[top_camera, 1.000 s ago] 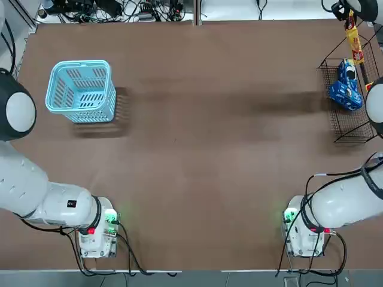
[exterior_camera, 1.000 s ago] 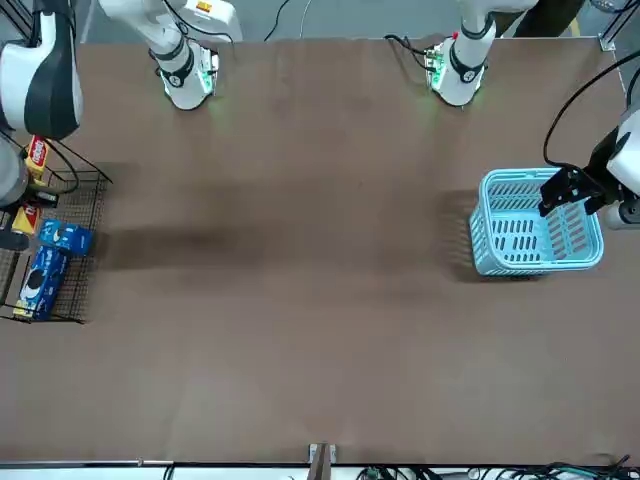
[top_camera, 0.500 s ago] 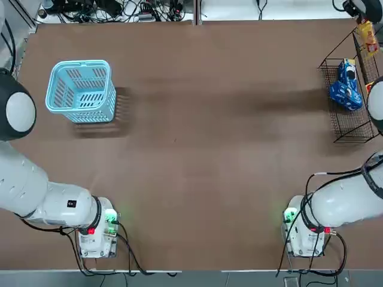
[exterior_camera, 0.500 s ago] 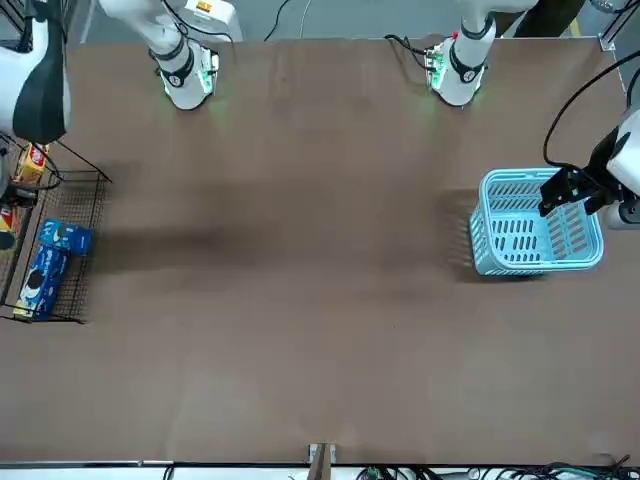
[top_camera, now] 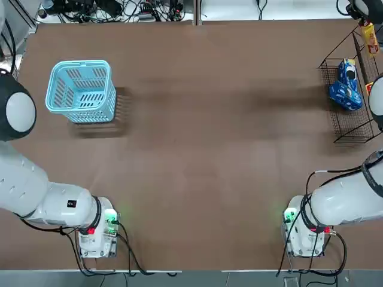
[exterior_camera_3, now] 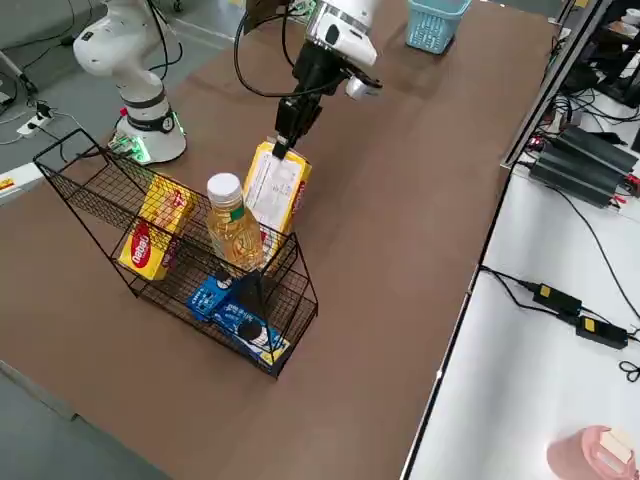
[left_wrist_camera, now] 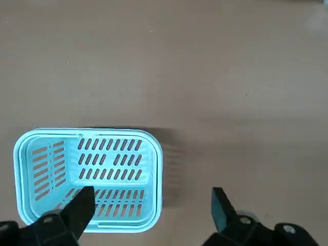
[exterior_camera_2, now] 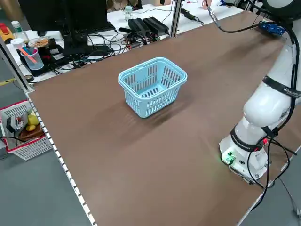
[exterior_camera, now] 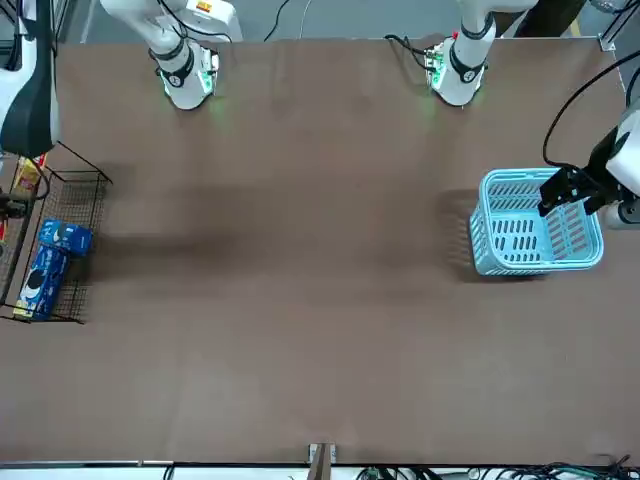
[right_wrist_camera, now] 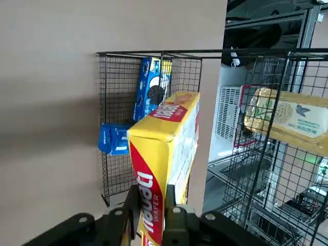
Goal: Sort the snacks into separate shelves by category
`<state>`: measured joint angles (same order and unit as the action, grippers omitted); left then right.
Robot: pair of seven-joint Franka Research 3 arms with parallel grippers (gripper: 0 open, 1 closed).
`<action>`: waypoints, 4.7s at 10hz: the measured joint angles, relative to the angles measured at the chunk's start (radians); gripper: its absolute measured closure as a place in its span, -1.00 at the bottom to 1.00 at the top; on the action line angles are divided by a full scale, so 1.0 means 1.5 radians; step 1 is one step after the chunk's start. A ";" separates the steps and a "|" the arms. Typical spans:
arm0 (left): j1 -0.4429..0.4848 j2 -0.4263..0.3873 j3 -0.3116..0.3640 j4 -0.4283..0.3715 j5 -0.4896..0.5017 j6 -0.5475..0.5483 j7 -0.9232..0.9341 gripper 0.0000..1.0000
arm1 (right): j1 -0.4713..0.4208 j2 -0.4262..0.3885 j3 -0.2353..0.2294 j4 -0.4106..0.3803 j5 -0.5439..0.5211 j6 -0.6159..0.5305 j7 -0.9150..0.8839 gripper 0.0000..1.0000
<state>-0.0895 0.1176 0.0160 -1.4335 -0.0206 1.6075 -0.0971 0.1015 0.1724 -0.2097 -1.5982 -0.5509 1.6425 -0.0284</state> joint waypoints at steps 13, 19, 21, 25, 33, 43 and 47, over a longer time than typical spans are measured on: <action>-0.001 0.000 -0.001 0.000 0.000 0.000 0.000 -1.00 | -0.080 0.022 0.000 -0.033 0.005 0.096 0.000 0.67; -0.001 0.000 -0.001 0.000 0.000 0.000 0.000 -1.00 | -0.081 0.024 0.001 -0.033 0.016 0.098 0.002 -0.01; -0.001 0.000 -0.001 0.000 0.000 0.000 0.000 -1.00 | -0.080 0.024 0.003 -0.030 0.037 0.094 0.004 -0.07; -0.001 0.000 -0.001 0.000 0.000 0.000 0.000 -1.00 | -0.063 0.024 0.011 0.001 0.200 0.076 0.134 -0.89; -0.002 0.000 -0.002 0.000 0.000 0.000 0.000 -1.00 | 0.059 0.028 0.018 0.039 0.236 0.078 0.158 -1.00; -0.001 0.000 -0.010 0.001 0.000 0.000 0.000 -1.00 | 0.007 -0.064 0.052 0.055 0.286 0.012 -0.002 -1.00; -0.001 0.000 -0.010 0.002 0.000 0.000 0.000 -1.00 | 0.007 -0.078 0.064 0.032 0.313 0.008 0.028 -1.00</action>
<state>-0.0915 0.1175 0.0014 -1.4304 -0.0206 1.6075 -0.0971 0.1115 0.0550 -0.1141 -1.5507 -0.0808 1.6539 0.0136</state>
